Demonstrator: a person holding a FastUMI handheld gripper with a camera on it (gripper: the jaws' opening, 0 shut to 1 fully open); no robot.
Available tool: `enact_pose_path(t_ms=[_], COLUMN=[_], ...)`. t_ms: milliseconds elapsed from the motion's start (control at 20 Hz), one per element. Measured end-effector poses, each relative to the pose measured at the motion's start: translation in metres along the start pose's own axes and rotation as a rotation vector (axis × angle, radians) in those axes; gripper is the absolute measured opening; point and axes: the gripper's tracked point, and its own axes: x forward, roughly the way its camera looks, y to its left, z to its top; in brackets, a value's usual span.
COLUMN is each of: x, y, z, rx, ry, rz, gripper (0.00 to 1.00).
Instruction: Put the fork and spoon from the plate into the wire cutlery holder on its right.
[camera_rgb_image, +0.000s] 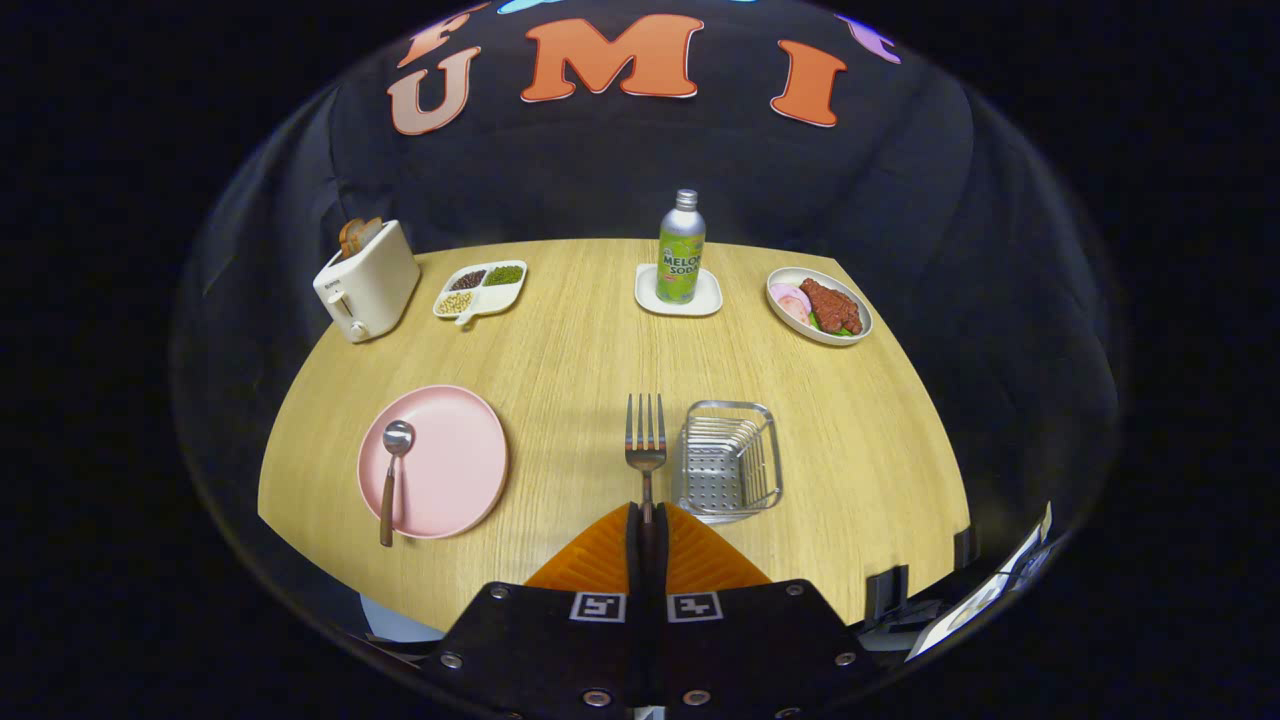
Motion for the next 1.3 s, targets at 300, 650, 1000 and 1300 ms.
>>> enact_pose_path(t_ms=[300,650,1000,1300], x=[-0.004,0.014,0.054,0.075], y=[-0.033,-0.05,-0.052,-0.046], z=[-0.011,-0.004,-0.004,-0.017], rx=[-0.055,-0.075,-0.122,-0.155], ry=[0.167,0.312,0.415,0.504], rz=[-0.01,-0.005,-0.001,0.01], gripper=[0.01,0.02,0.03,0.03])
